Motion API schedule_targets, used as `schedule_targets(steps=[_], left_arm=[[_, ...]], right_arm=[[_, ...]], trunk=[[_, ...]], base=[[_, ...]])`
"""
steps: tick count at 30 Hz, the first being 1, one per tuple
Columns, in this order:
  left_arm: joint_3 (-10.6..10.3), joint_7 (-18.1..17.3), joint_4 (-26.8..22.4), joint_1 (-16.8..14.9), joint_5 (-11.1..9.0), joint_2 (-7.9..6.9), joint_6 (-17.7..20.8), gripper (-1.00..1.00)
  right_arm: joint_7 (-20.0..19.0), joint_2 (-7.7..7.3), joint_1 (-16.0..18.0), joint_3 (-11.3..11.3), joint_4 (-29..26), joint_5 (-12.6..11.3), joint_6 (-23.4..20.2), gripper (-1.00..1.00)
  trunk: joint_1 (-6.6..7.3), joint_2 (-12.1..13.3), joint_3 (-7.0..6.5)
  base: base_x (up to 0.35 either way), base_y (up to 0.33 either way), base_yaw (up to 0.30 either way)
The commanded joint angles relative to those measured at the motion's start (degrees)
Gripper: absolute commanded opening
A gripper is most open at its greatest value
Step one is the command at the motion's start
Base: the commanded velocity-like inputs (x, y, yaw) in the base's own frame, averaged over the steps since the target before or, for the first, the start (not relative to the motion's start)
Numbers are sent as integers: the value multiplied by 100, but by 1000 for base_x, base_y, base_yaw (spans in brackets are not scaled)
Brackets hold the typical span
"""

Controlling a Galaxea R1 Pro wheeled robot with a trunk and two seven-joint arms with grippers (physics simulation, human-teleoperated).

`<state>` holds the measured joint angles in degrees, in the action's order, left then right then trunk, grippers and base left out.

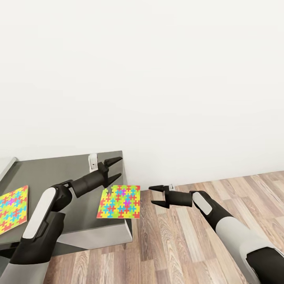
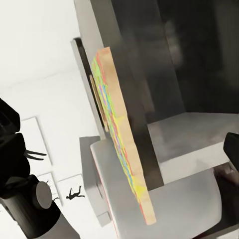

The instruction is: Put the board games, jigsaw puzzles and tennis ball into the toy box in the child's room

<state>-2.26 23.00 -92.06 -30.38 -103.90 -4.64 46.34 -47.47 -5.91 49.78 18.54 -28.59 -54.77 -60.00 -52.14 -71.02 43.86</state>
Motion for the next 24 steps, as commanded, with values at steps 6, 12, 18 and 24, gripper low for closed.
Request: schedule_targets(steps=[6, 12, 18, 24], left_arm=[[-2, 56, -5, -4, -60, -2, -3, 100], [-2, 56, -5, -3, -60, -2, -3, 100], [-2, 56, -5, -3, -60, -2, -3, 100], [-2, 56, -5, -3, -60, -4, -1, 100]], right_arm=[[-20, 20, 45, 34, -21, 17, 0, 100], [-9, 35, 58, 104, -28, 18, 40, 100], [2, 45, 63, 223, -29, 19, 129, 100], [7, 46, 65, 302, -31, 19, 170, 100]], trunk=[[0, -3, 4], [0, -3, 4], [0, -3, 0], [0, -3, -7]], base=[[0, 0, 0], [0, 0, 6], [0, 0, 111], [0, 0, 152]])
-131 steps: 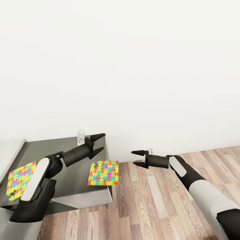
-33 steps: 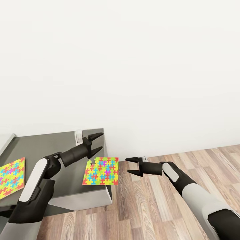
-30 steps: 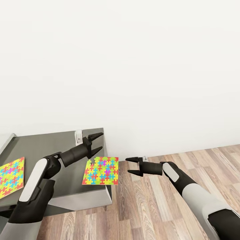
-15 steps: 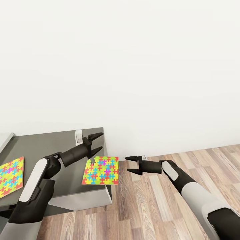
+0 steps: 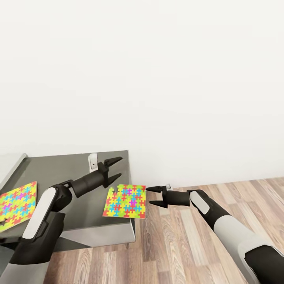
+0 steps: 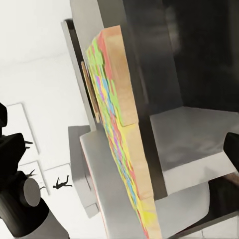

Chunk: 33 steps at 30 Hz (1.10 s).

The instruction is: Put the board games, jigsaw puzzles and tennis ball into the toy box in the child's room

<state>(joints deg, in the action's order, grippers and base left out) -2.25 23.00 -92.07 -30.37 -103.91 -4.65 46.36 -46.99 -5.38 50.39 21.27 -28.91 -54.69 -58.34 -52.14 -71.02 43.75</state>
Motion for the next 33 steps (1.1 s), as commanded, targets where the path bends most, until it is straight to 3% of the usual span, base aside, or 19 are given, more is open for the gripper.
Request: schedule_targets(steps=[1, 26, 33], left_arm=[[-3, 56, -4, -4, -60, -4, -1, 100], [-3, 56, -4, -4, -60, -9, -4, 100], [0, 56, -4, -4, -60, -12, -4, 100]], right_arm=[[-40, -7, 5, 39, 1, 11, 10, 100], [-38, -100, 22, 70, 8, 3, 43, 100], [-38, -102, 23, 70, 8, 2, 43, 100]], trunk=[[0, -3, 4], [0, -3, 0], [-154, -283, 126]], base=[[0, 0, 96], [0, 0, 19], [0, 0, 0]])
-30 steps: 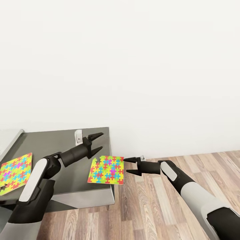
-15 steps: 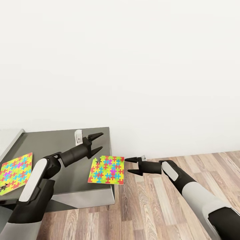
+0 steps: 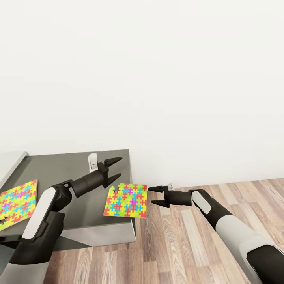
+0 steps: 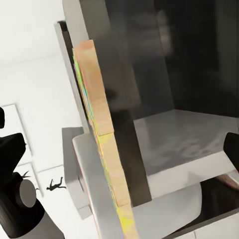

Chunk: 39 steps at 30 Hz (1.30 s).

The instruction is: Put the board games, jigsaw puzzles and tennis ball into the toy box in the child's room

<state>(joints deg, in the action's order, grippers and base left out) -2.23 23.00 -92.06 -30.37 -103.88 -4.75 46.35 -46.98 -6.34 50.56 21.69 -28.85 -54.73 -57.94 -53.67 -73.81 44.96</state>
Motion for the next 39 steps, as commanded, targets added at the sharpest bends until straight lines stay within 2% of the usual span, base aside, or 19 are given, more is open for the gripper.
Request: schedule_targets(steps=[1, 10, 27, 39], left_arm=[[-3, 56, -5, -4, -62, -2, -3, 100], [1, 56, -5, 1, -62, 0, 4, 100], [3, 56, -5, 2, -62, 0, 4, 100], [1, 56, -5, 5, -62, 0, 1, 100]], right_arm=[[-40, -6, 6, 29, 2, 7, 4, 100], [-40, -5, 6, 29, 5, 7, 5, 100], [-41, -5, 6, 25, 15, 7, 2, 100], [-40, -2, 2, 26, 17, 7, 4, 100]], trunk=[[-23, -44, 23], [-23, -44, 23], [-23, -44, 23], [-23, -44, 23]], base=[[0, 0, 0], [0, 0, 37], [0, 0, 204], [0, 0, 47]])
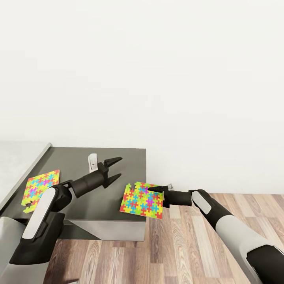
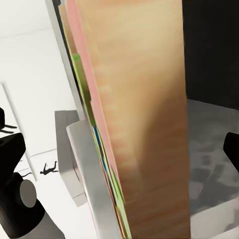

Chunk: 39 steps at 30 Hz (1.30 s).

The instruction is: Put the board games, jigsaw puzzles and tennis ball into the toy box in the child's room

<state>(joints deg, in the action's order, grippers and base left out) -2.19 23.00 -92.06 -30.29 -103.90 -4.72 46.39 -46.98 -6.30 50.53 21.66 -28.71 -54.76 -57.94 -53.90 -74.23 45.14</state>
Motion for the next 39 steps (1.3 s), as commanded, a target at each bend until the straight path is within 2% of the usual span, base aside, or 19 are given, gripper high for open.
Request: schedule_targets(steps=[1, 21, 22, 39], left_arm=[[-4, 56, -5, -4, -60, -3, -4, 100], [-7, 55, -5, -3, -60, -3, -5, 100], [-6, 55, -5, -3, -60, -3, -6, 100], [-9, 56, -5, -9, -60, -1, -6, 100]], right_arm=[[-39, -3, 5, 29, 3, 9, 3, 100], [-37, -6, 1, 18, 7, 3, 10, 100], [-35, -7, 1, 12, 8, 2, 10, -100], [-43, -69, -26, -58, 3, -6, 11, -100]], trunk=[[0, -3, 4], [0, -3, 4], [0, -3, 4], [0, -3, 4]], base=[[0, 0, 15], [0, 0, 20], [0, 0, 3], [0, 0, 0]])
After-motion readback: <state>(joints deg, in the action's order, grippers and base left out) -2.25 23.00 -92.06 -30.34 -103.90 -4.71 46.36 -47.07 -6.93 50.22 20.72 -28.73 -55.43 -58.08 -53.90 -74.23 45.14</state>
